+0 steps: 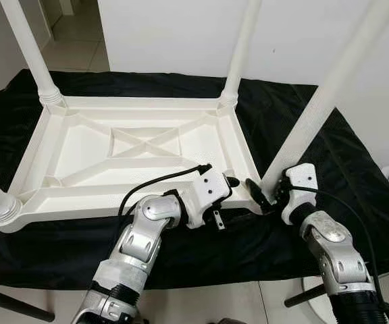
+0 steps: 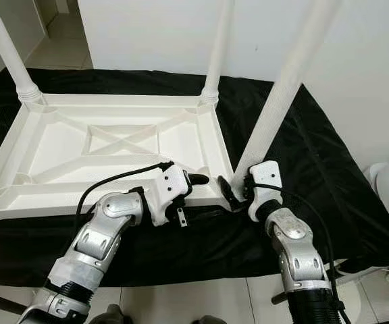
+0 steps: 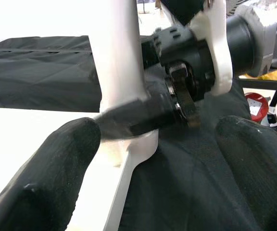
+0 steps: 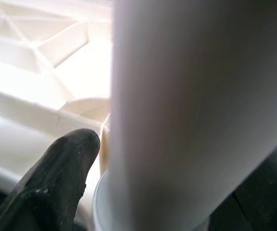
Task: Building children table
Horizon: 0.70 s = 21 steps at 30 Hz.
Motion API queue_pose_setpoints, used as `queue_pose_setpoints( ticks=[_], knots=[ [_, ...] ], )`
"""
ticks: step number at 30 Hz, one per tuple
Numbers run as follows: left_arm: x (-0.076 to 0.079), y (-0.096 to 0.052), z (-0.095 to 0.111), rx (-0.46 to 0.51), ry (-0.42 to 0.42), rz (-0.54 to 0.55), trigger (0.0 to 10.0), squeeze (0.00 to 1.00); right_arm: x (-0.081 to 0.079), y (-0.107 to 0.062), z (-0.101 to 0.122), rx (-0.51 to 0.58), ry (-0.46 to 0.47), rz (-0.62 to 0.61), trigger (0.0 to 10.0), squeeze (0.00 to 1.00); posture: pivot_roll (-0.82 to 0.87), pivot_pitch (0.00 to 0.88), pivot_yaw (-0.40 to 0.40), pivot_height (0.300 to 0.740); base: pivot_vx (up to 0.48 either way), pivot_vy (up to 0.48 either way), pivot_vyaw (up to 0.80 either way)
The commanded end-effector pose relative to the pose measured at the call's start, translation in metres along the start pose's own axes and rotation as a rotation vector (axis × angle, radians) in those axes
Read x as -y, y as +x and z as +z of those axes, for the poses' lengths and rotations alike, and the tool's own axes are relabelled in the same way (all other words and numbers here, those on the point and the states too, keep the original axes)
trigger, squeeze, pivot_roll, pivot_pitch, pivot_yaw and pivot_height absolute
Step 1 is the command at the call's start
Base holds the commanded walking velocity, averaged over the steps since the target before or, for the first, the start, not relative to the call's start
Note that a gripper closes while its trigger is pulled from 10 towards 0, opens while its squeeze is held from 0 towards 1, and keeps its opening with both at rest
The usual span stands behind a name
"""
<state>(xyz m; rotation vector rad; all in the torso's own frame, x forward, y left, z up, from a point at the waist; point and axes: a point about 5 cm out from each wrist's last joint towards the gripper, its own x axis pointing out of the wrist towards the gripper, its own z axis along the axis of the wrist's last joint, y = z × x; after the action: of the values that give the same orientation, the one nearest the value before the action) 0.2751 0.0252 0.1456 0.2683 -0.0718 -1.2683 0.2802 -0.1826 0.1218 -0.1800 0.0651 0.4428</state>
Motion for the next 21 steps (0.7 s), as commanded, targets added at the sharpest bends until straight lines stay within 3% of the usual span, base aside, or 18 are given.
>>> queue_pose_setpoints(
  ticks=[1,4,5,6,7,8,9,10,16,17,19,20,21],
  knots=[
    [-0.0069,0.0006,0.0005,0.004,0.006,0.149,10.0,0.0,-0.0024,0.0077,0.0016,-0.002,-0.028,0.073,10.0,0.0,0.02,0.0,-0.058,0.74,0.0,0.0,0.0],
    [-0.0069,0.0004,0.0006,0.004,0.007,0.151,10.0,0.0,-0.0025,0.0098,0.0017,-0.005,-0.037,0.095,10.0,0.0,0.02,0.0,-0.058,0.74,0.0,0.0,0.0],
    [-0.0071,0.0002,0.0009,0.004,0.008,0.155,10.0,0.0,-0.0029,0.0121,0.0021,-0.005,-0.039,0.116,9.5,0.0,0.02,0.0,-0.063,0.74,0.0,0.0,0.0],
    [-0.0076,-0.0001,0.0011,0.005,0.009,0.16,10.0,0.0,-0.0026,0.0141,0.0017,-0.005,-0.048,0.136,3.0,0.0,0.03,0.0,-0.069,0.74,0.0,0.0,0.0],
    [-0.008,-0.0002,0.0013,0.005,0.009,0.163,10.0,0.0,-0.0023,0.0153,0.0014,-0.005,-0.054,0.147,3.0,0.0,0.03,0.0,-0.07,0.74,0.0,0.0,0.0],
    [-0.0083,-0.0004,0.0014,0.005,0.009,0.166,10.0,0.0,-0.002,0.016,0.0011,-0.004,-0.056,0.155,2.0,0.0,0.03,0.0,-0.072,0.74,0.0,0.0,0.0],
    [-0.0083,-0.0004,0.0014,0.005,0.009,0.166,10.0,0.0,-0.002,0.016,0.0011,-0.004,-0.056,0.155,2.0,0.0,0.03,0.0,-0.072,0.74,0.0,0.0,0.0],
    [-0.0087,-0.0007,0.0012,0.005,0.009,0.17,10.0,0.0,-0.0008,0.0164,-0.0006,-0.007,-0.058,0.162,0.0,0.0,0.04,0.0,-0.074,0.74,0.0,0.0,0.0],
    [-0.0083,-0.0013,0.0011,0.006,0.006,0.175,10.0,0.0,0.0002,0.0153,-0.0046,-0.018,-0.056,0.176,0.0,0.0,0.04,0.0,-0.075,0.74,0.0,0.0,0.0],
    [-0.0079,-0.0015,0.0009,0.006,0.005,0.175,10.0,0.0,0.0004,0.0147,-0.006,-0.023,-0.049,0.168,1.1,0.0,0.03,0.0,-0.075,0.74,0.0,0.0,0.0],
    [-0.0079,-0.0015,0.0009,0.006,0.005,0.175,10.0,0.0,0.0004,0.0147,-0.006,-0.023,-0.049,0.168,1.1,0.0,0.03,0.0,-0.075,0.74,0.0,0.0,0.0],
    [-0.0075,-0.0015,0.0008,0.006,0.004,0.174,10.0,0.0,-0.0001,0.0139,-0.0065,-0.016,-0.016,0.152,10.0,0.0,0.03,0.0,-0.074,0.74,0.0,0.0,0.0],
    [-0.0075,-0.0015,0.0008,0.006,0.004,0.174,10.0,0.0,-0.0001,0.0139,-0.0065,-0.016,-0.016,0.152,10.0,0.0,0.03,0.0,-0.074,0.74,0.0,0.0,0.0]
  ],
)
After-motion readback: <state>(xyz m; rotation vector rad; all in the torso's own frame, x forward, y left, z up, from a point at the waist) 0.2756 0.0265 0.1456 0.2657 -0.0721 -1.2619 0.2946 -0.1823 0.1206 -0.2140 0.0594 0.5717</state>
